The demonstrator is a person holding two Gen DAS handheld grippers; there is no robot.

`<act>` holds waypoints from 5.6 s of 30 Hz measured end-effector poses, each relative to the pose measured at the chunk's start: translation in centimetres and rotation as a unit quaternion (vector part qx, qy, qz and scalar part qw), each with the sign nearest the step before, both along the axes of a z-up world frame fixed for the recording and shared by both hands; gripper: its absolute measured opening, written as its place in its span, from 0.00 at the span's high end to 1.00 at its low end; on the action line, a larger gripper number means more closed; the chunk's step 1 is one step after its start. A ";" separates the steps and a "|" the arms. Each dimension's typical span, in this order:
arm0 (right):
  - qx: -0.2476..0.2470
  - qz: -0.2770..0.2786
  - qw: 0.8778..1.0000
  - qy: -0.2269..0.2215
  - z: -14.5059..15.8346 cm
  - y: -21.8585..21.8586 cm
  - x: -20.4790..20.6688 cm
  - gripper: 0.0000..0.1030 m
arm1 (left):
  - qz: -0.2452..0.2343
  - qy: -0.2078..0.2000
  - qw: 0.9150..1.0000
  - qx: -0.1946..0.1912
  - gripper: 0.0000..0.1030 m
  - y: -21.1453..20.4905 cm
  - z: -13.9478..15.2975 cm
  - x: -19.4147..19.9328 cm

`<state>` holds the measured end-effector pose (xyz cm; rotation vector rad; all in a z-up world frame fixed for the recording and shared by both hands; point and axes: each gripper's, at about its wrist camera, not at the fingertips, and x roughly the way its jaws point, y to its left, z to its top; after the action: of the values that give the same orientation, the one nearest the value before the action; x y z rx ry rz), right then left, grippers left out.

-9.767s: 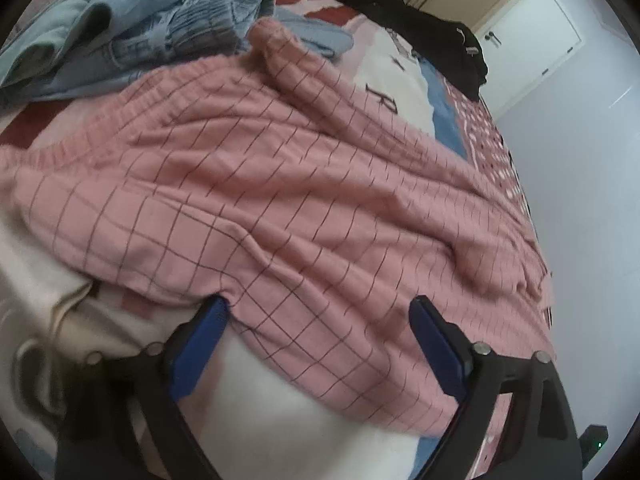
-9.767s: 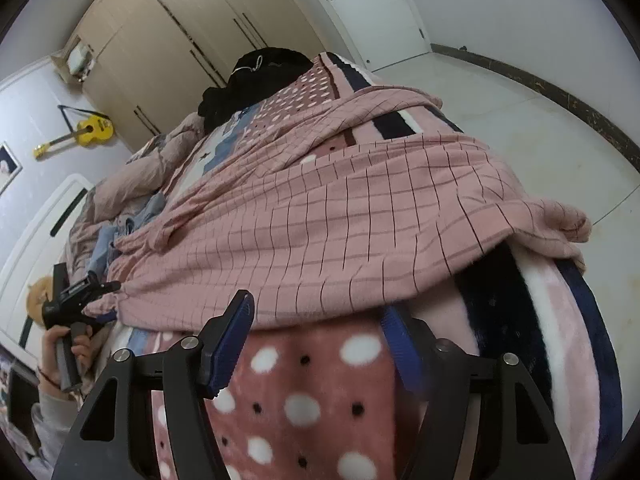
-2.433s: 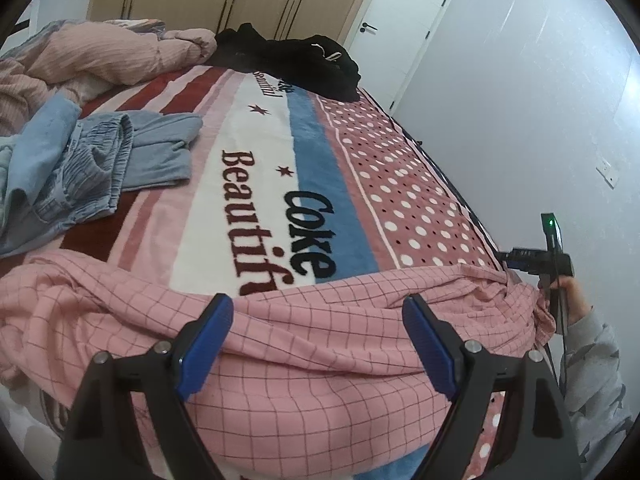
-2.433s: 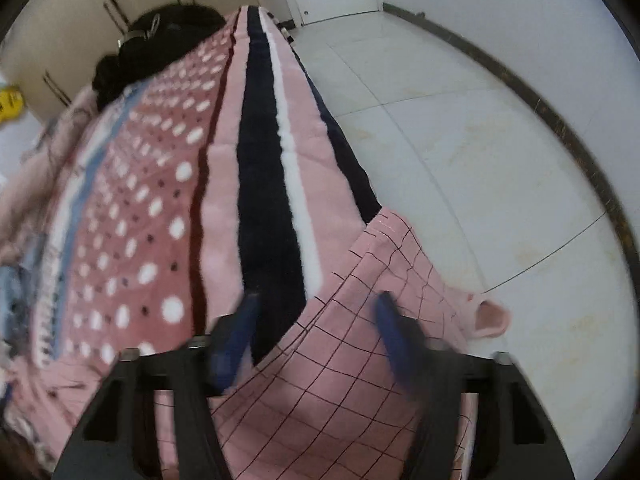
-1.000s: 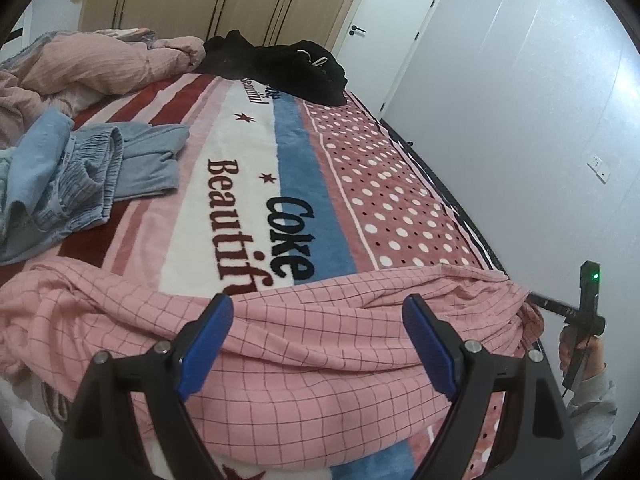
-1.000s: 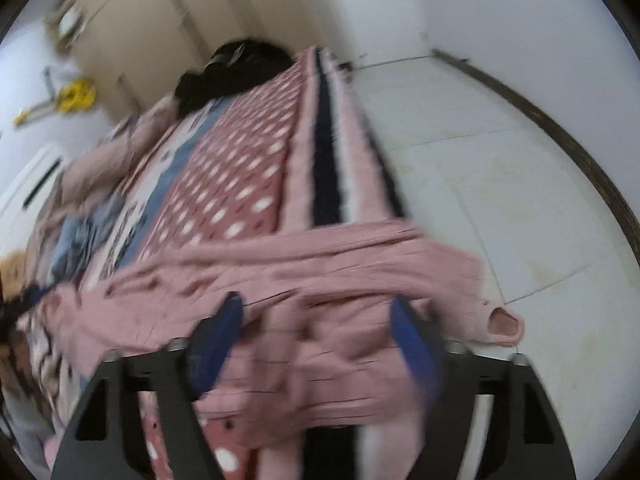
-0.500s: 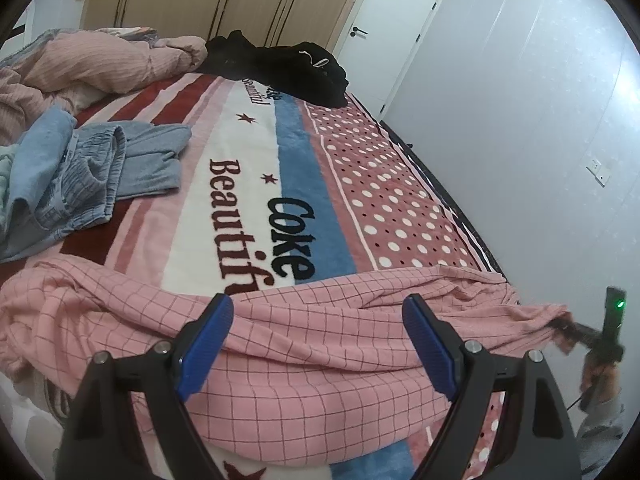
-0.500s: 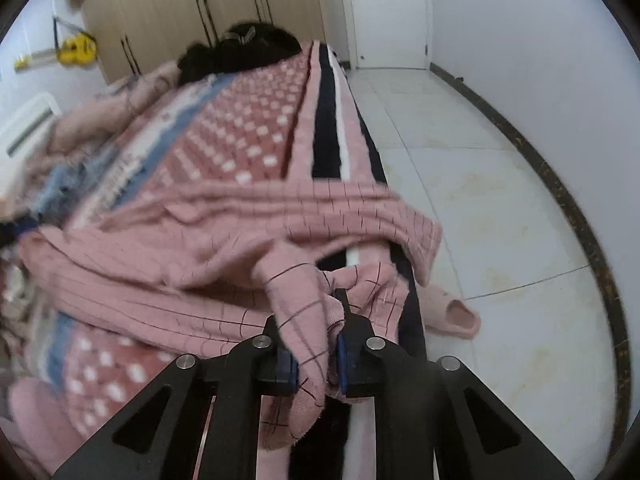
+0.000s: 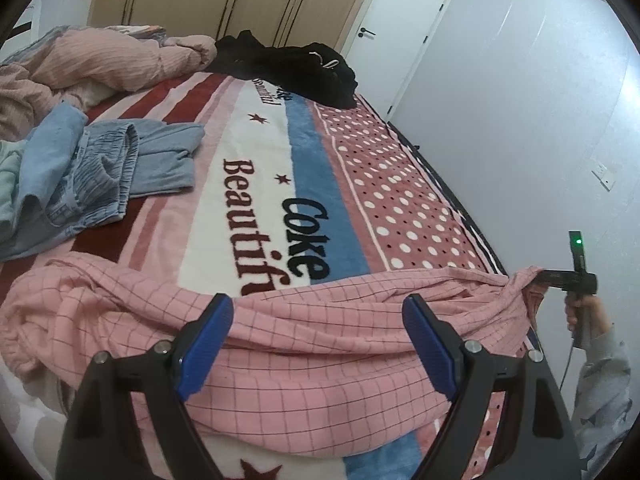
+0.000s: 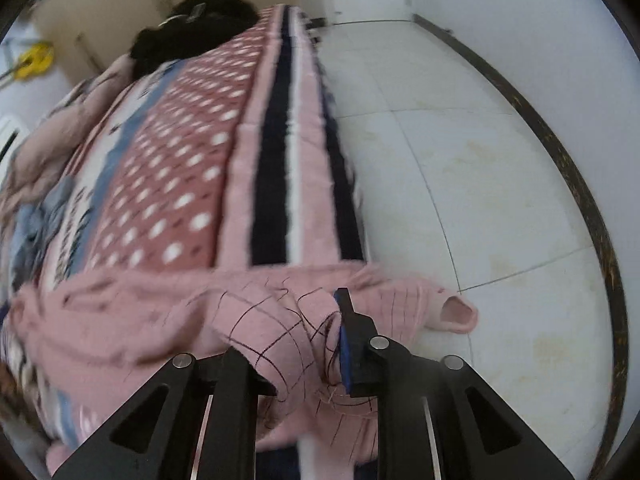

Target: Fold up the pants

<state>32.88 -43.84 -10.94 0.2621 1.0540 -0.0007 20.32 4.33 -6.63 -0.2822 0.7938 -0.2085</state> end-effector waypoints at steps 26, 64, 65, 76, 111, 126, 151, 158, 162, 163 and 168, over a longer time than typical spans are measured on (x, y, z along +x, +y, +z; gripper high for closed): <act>-0.086 0.028 0.990 -0.110 6.9 7.4 -2.5 0.39 | 0.023 -0.017 1.000 0.003 0.16 2.0 1.0 0.0; 0.167 0.190 0.955 -0.156 2.7 21.0 -11.1 0.52 | 0.224 0.119 0.965 -0.067 0.10 18.2 -3.8 -3.8; 0.167 0.193 0.954 -0.156 2.7 21.1 -11.3 0.52 | 0.225 0.128 0.963 -0.078 0.10 18.7 -4.4 -3.2; 0.150 0.201 0.957 -0.148 3.0 22.3 -10.1 0.52 | 0.159 0.025 0.982 -0.095 0.93 18.0 -0.3 -0.9; 0.172 0.264 0.942 -0.115 1.3 29.6 -8.7 0.52 | 0.174 0.096 0.954 -0.227 0.28 20.0 -5.5 -4.7; 0.181 0.261 0.942 -0.112 0.5 29.2 -8.4 0.52 | 0.185 0.084 0.969 -0.140 0.56 21.3 -1.6 -2.8; 0.208 0.262 0.935 -0.116 -0.1 28.6 -8.8 0.52 | 0.201 0.161 0.949 -0.180 0.28 17.8 -5.6 -1.2; 0.200 0.260 0.938 -0.107 -0.6 28.2 -8.8 0.52 | 0.259 0.143 0.943 -0.153 0.70 19.3 -6.6 0.8; 0.202 0.252 0.941 -0.106 -0.8 27.6 -8.8 0.52 | 0.246 0.101 0.957 -0.119 0.95 18.5 -4.4 0.2; 0.201 0.246 0.942 -0.105 -0.9 27.3 -8.7 0.52 | 0.241 0.082 0.961 -0.111 0.95 18.2 -3.4 -0.2; 0.191 0.240 0.946 -0.106 -0.6 26.6 -8.6 0.52 | 0.219 -0.007 0.973 -0.077 0.96 17.5 2.4 -2.9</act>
<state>24.31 -17.19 -11.56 0.3399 0.8749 0.6643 17.39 21.88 -4.19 -0.5927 0.6846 0.1444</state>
